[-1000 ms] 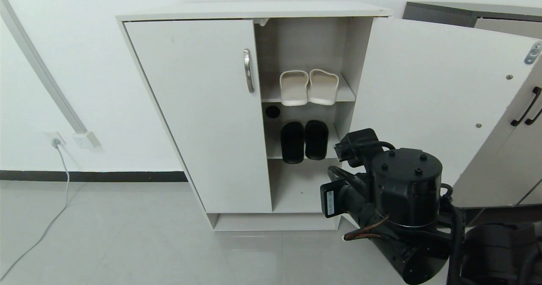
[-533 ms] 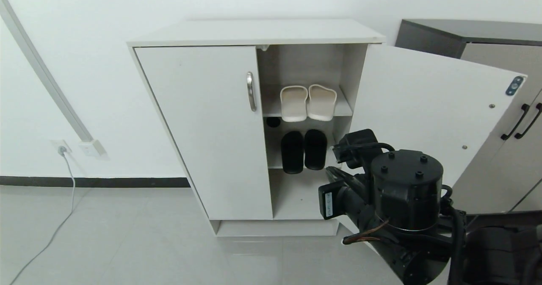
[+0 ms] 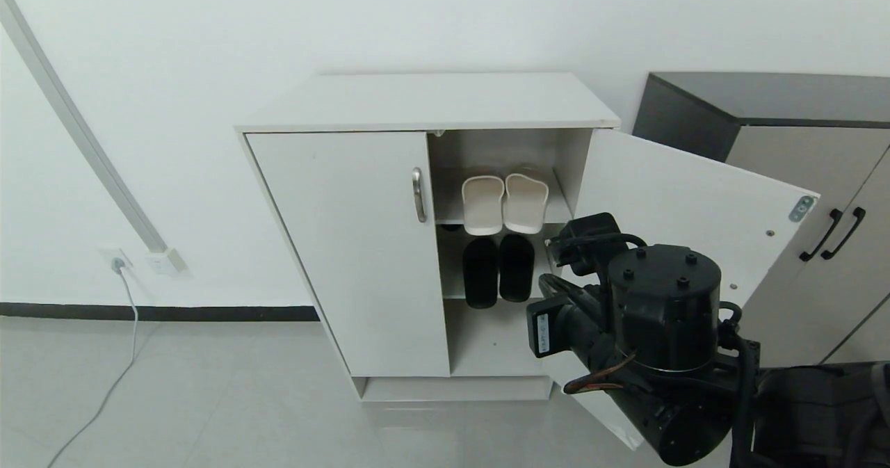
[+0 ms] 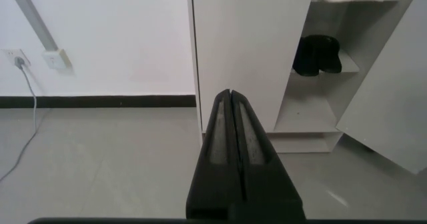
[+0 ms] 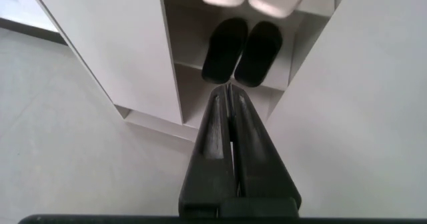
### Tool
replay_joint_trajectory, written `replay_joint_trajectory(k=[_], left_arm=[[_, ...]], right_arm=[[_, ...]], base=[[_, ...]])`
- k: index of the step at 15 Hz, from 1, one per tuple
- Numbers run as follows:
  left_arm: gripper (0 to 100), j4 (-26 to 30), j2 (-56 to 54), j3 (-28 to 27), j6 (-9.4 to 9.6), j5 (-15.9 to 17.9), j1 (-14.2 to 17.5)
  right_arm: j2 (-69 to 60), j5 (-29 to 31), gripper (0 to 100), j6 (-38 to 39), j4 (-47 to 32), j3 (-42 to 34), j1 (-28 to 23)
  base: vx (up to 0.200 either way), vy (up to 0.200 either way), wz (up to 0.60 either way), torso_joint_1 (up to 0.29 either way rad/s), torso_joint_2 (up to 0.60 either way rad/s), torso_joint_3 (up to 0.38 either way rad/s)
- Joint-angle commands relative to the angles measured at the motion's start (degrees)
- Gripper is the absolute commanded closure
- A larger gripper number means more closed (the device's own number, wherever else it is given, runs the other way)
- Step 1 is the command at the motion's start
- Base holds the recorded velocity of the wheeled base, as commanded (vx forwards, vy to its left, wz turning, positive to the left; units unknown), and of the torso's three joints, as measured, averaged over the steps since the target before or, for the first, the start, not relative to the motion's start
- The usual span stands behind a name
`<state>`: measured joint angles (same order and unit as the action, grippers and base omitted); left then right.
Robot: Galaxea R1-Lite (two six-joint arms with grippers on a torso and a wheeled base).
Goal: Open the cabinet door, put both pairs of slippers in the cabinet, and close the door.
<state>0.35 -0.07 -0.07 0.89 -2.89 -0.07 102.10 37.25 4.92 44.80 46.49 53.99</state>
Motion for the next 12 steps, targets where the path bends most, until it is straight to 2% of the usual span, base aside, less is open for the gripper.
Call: replay_joint_trajectory(k=[1, 12], left_arm=[[100, 0.00, 0.07, -0.01, -0.01, -0.01, -0.01], [100, 0.00, 0.07, -0.01, -0.01, -0.01, -0.01]], right_arm=[[0.12, 0.01, 100, 0.00, 0.02, 0.00, -0.03], [0.12, 0.01, 100, 0.00, 0.02, -0.26, 0.06]], base=[[0.000, 0.000, 0.00, 0.168, -0.48, -0.320], [0.000, 0.000, 0.00, 0.200, -0.51, -0.312]])
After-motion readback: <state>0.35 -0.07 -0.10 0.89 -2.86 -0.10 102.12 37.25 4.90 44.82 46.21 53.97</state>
